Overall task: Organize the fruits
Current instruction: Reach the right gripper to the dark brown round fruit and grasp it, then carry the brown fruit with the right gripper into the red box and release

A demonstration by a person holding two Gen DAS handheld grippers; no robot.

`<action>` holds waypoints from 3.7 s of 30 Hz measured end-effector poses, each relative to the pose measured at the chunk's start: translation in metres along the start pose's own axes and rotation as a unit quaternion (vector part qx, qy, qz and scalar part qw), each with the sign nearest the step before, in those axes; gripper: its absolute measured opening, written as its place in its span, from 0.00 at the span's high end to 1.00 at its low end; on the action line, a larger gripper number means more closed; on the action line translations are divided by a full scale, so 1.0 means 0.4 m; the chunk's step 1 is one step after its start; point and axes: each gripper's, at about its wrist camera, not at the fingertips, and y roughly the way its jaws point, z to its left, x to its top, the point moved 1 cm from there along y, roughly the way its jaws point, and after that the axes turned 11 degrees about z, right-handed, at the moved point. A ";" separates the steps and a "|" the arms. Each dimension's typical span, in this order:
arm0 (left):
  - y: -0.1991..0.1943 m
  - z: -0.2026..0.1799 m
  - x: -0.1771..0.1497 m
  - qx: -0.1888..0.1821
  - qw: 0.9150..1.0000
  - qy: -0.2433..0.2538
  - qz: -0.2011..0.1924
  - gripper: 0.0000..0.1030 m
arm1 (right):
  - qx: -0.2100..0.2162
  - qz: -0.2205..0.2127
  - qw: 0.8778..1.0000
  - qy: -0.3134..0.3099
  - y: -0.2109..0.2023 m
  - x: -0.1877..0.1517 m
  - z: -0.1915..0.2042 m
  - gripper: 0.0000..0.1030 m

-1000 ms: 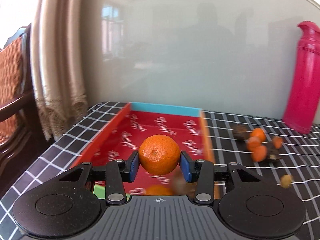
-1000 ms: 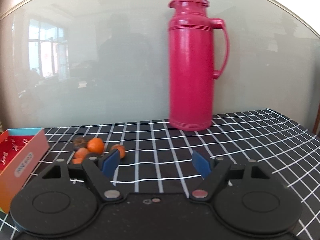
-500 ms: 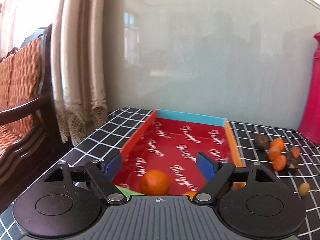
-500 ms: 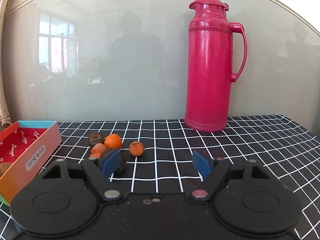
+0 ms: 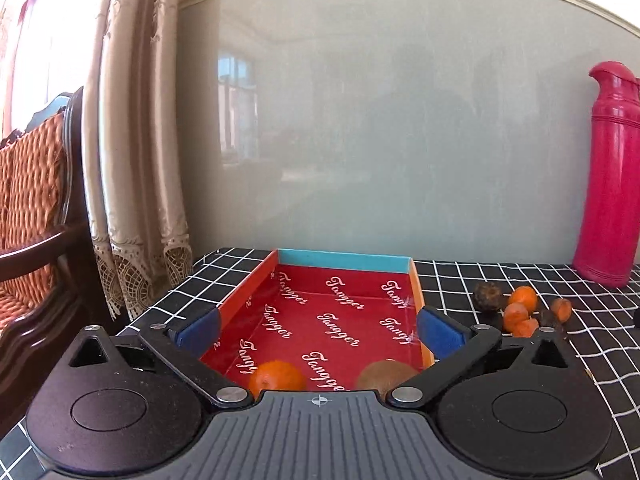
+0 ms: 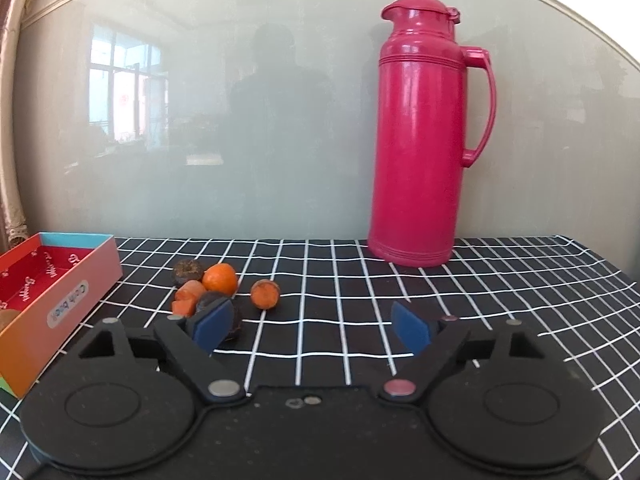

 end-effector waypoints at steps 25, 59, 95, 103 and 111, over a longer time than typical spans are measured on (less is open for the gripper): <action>0.053 0.102 -0.002 0.061 0.997 -0.042 0.001 0.00 | 0.037 0.083 0.993 -0.068 0.189 0.038 0.124 0.29; 0.045 0.238 -0.007 0.088 0.992 -0.088 0.016 0.00 | 0.048 0.076 0.993 -0.071 0.147 0.080 0.186 0.57; 0.047 0.442 -0.049 0.144 0.983 -0.111 0.033 0.00 | 0.163 0.038 0.976 -0.139 0.054 0.055 0.613 0.55; 0.035 0.415 -0.046 0.129 0.986 -0.108 0.022 0.00 | 0.133 -0.001 0.986 -0.098 0.034 0.082 0.518 0.45; 0.025 0.321 -0.030 0.085 0.992 -0.091 0.014 0.00 | 0.070 -0.040 0.996 -0.024 0.018 0.112 0.303 0.33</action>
